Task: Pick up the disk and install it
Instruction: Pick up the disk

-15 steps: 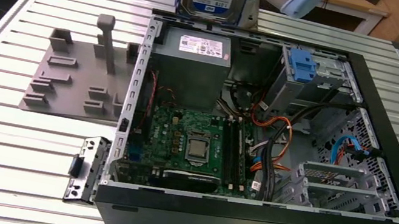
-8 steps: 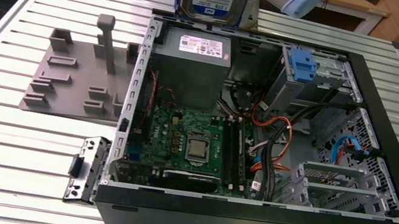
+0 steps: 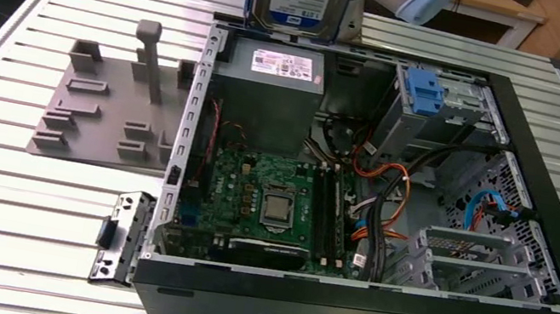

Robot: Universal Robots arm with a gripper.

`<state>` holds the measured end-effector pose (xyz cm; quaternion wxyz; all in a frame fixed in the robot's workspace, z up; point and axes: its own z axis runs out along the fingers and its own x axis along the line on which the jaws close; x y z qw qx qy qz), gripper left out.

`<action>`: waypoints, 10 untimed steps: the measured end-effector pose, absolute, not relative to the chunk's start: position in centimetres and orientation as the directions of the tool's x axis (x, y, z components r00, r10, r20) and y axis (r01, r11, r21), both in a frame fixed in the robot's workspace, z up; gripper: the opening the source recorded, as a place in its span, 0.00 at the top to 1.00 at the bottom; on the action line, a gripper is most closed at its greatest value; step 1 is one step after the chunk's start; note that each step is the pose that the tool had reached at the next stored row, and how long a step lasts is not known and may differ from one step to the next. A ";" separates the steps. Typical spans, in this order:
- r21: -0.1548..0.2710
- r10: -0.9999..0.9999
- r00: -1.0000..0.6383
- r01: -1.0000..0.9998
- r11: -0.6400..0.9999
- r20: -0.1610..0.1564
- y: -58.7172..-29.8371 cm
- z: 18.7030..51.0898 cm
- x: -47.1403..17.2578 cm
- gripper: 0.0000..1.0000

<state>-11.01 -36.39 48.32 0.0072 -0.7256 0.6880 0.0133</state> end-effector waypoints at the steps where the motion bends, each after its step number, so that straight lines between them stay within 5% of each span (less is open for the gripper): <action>1: 0.008 -0.998 0.053 -0.999 -0.053 -0.029 -36.5 48.3 -11.0 0.64; 10: 0.008 -0.998 0.053 -0.999 -0.053 -0.029 -37.5 48.3 -11.0 0.64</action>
